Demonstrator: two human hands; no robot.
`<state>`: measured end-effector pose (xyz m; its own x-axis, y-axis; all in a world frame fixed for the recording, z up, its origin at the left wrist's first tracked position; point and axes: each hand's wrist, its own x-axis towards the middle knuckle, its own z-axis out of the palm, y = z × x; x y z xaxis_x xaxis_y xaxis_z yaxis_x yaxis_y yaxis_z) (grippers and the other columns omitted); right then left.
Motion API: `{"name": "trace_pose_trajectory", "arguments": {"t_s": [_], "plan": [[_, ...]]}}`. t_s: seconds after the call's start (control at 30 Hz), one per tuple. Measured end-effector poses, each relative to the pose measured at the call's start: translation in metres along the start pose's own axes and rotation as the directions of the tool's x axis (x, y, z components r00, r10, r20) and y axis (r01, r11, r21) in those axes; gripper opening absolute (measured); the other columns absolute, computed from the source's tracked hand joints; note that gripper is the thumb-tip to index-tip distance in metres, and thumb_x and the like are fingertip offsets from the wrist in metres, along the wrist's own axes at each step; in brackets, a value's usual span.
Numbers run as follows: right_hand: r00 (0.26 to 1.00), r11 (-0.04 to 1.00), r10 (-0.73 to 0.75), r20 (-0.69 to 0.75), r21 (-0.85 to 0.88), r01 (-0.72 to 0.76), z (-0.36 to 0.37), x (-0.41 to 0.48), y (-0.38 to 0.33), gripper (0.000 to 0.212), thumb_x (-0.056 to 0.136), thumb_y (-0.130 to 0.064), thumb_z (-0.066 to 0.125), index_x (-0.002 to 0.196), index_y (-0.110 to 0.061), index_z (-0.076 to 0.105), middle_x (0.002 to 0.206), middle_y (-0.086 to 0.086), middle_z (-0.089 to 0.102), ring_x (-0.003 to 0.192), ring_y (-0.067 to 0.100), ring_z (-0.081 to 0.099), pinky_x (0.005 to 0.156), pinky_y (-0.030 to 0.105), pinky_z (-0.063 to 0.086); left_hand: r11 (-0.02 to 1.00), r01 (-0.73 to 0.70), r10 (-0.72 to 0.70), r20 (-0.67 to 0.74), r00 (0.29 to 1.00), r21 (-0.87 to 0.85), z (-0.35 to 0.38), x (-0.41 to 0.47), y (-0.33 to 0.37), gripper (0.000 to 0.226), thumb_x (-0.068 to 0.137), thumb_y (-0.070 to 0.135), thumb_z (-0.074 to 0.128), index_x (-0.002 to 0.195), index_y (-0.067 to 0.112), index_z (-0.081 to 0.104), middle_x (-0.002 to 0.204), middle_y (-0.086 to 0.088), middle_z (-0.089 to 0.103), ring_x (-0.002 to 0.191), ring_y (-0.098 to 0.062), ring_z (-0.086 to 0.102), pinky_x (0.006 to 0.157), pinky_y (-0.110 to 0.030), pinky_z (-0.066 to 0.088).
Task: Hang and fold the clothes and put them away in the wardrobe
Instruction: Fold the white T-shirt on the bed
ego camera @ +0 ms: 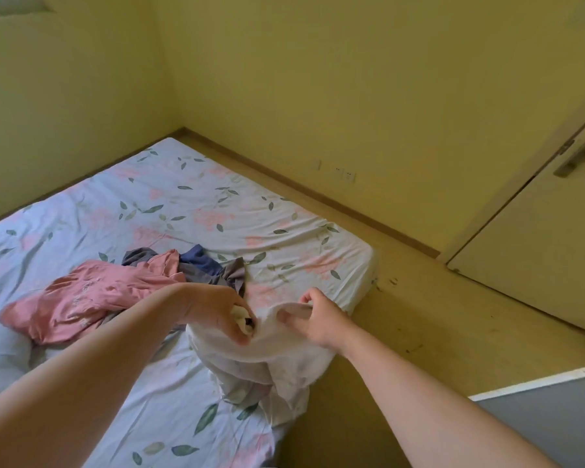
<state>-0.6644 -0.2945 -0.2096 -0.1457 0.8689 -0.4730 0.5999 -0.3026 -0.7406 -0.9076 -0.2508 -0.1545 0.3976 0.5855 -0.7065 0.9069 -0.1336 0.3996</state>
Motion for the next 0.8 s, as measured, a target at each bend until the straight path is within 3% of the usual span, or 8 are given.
{"name": "trace_pose_trajectory", "arguments": {"t_s": [0.07,0.17,0.27,0.4,0.5,0.6,0.7,0.8], "plan": [[0.988,0.973,-0.016,0.156,-0.225,0.051,-0.003,0.0,0.004,0.051,0.068,-0.05,0.085,0.103,-0.023,0.06,0.101,-0.003,0.068,0.093,0.016,0.065,0.076,0.034,0.055,0.985,-0.009,0.025,0.088,0.996,-0.174,-0.002,0.007,-0.008,0.028,0.073,0.052,0.08,0.101,0.047,0.075,0.086,0.035,0.068,0.093,-0.003,0.058,0.069,-0.017,0.041],[0.969,0.842,0.097,0.228,-0.537,0.042,-0.005,0.003,0.012,0.022,0.082,-0.021,0.074,0.104,-0.017,0.072,0.097,0.003,0.07,0.095,0.023,0.067,0.077,0.029,0.053,0.75,-0.014,0.206,0.214,0.955,-0.662,-0.008,0.014,-0.03,0.023,0.07,0.017,0.083,0.092,0.012,0.079,0.103,-0.007,0.077,0.1,-0.026,0.071,0.084,-0.029,0.056],[0.936,0.704,0.234,0.263,-0.71,0.023,0.001,0.003,0.021,0.024,0.094,-0.021,0.061,0.11,-0.007,0.07,0.099,0.011,0.066,0.092,0.029,0.063,0.074,0.033,0.048,0.647,0.044,0.361,0.356,0.862,-0.761,-0.007,0.019,-0.046,0.027,0.069,0.012,0.078,0.094,0.004,0.077,0.103,-0.014,0.075,0.098,-0.029,0.071,0.087,-0.037,0.057],[0.894,0.702,0.325,0.31,-0.712,-0.008,0.008,0.009,0.03,0.028,0.093,-0.006,0.053,0.116,0.0,0.068,0.116,0.019,0.067,0.103,0.034,0.064,0.079,0.036,0.05,0.715,0.129,0.367,0.526,0.767,-0.687,-0.007,0.033,-0.061,0.028,0.071,0.008,0.078,0.098,0.012,0.08,0.107,-0.007,0.076,0.102,-0.023,0.072,0.09,-0.034,0.057],[0.865,0.679,0.38,0.327,-0.734,-0.021,0.002,0.015,0.025,0.034,0.097,-0.01,0.049,0.126,0.0,0.063,0.126,0.018,0.062,0.109,0.032,0.061,0.089,0.036,0.051,0.977,0.152,-0.026,0.619,0.785,-0.152,-0.012,0.05,-0.056,0.034,0.075,0.018,0.086,0.106,0.028,0.076,0.108,0.011,0.073,0.105,-0.014,0.067,0.086,-0.022,0.051],[0.914,0.623,0.353,0.198,-0.779,-0.071,-0.018,0.031,0.014,0.033,0.1,-0.009,0.046,0.127,0.001,0.062,0.128,0.019,0.063,0.113,0.034,0.062,0.091,0.037,0.051,0.837,0.034,-0.257,0.338,0.905,0.547,-0.027,0.075,-0.041,0.055,0.084,0.041,0.078,0.133,0.021,0.063,0.117,0.003,0.069,0.1,-0.018,0.059,0.086,-0.02,0.043],[0.962,0.639,0.255,-0.099,-0.729,-0.244,-0.055,0.049,-0.01,0.028,0.098,-0.003,0.045,0.121,-0.001,0.061,0.122,0.018,0.065,0.101,0.032,0.064,0.074,0.034,0.049,0.88,0.147,-0.084,-0.157,0.984,0.452,-0.069,0.098,-0.028,0.034,0.093,0.022,0.062,0.125,0.011,0.064,0.112,-0.008,0.066,0.083,-0.017,0.055,0.074,-0.019,0.049],[0.88,0.751,0.135,-0.455,-0.532,-0.39,-0.109,0.061,-0.043,0.033,0.098,-0.003,0.038,0.128,-0.008,0.052,0.123,0.017,0.06,0.104,0.035,0.062,0.07,0.035,0.047,0.994,0.083,-0.018,-0.651,0.759,0.069,-0.13,0.112,-0.011,0.027,0.091,0.012,0.054,0.116,0.017,0.062,0.104,-0.009,0.062,0.086,-0.03,0.057,0.071,-0.036,0.05]]}}
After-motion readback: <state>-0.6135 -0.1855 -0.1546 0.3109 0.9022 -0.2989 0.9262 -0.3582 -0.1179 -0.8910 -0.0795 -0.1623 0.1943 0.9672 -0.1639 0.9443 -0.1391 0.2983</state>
